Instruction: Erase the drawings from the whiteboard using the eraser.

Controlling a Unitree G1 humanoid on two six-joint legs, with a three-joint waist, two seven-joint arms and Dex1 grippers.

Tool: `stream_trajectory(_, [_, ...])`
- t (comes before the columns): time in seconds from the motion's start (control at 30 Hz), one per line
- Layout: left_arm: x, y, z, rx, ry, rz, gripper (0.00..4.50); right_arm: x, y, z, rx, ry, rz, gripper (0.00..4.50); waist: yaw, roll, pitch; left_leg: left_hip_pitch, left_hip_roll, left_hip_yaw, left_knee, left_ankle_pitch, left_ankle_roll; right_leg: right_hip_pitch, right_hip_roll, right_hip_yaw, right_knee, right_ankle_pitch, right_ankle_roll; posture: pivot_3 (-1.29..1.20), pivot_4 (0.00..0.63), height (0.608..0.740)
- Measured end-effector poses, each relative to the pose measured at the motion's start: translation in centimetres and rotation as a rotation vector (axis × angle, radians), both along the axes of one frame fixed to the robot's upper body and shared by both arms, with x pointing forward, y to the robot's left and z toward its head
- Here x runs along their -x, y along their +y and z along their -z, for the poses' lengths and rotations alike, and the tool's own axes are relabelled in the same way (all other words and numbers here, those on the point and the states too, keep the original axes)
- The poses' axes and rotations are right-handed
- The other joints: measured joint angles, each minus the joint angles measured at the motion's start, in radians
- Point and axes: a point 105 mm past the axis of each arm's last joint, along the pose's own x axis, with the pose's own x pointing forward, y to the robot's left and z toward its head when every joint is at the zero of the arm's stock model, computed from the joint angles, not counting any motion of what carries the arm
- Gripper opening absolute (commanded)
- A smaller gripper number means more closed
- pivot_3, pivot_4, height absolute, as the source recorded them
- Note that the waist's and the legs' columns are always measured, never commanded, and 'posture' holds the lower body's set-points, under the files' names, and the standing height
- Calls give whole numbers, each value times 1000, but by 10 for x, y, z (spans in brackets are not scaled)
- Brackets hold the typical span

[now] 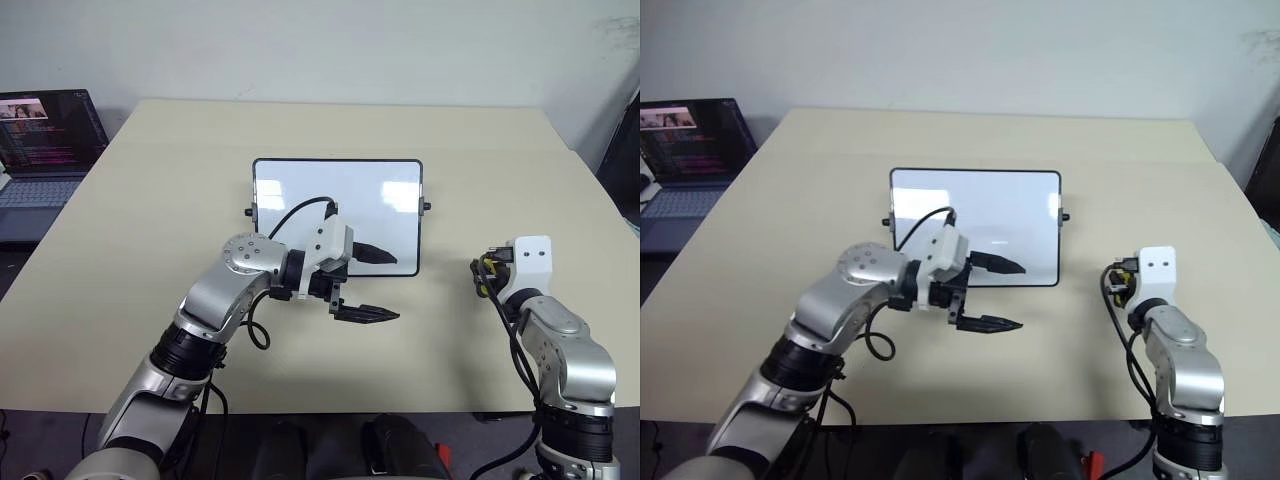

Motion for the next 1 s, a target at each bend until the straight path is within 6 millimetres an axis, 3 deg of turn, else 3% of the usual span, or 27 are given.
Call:
stream_trajectory(0.33, [-4,-2,3,-15,-46,-10,4500,-8,-3,6,7,0,3,4425,0,0,0,0,0,0,0,0,0,0,0,0,0,0,0,0,150,740])
stream_trajectory(0.47, [-7,6,10,-5,-23,-68,4500,-10,0,-4,6,-52,-15,4474,-1,1,0,0,0,0,0,0,0,0,0,0,0,0,0,0,150,740])
stream_trajectory(0.63, [-21,40,20,36,38,-296,4500,6,22,-42,-12,-216,-129,4474,1,1,1,0,2,-2,0,0,0,0,0,-2,1,0,0,0,150,740])
stream_trajectory(0.77, [-12,63,17,125,111,-426,4500,29,39,-42,10,-235,-222,4474,1,1,1,0,3,-2,0,0,0,0,-2,-1,0,-1,1,0,150,740])
stream_trajectory(0.87, [-10,106,22,226,185,-690,4500,61,65,-34,-8,-265,-332,4474,-1,2,0,1,5,-4,-1,-2,1,1,-3,-1,0,-2,3,0,150,740])
stream_trajectory(1.0, [-10,134,31,326,206,-927,4500,77,73,-22,-48,-267,-391,4474,3,1,0,3,3,-4,2,-2,1,4,-6,0,1,-2,3,0,150,740])
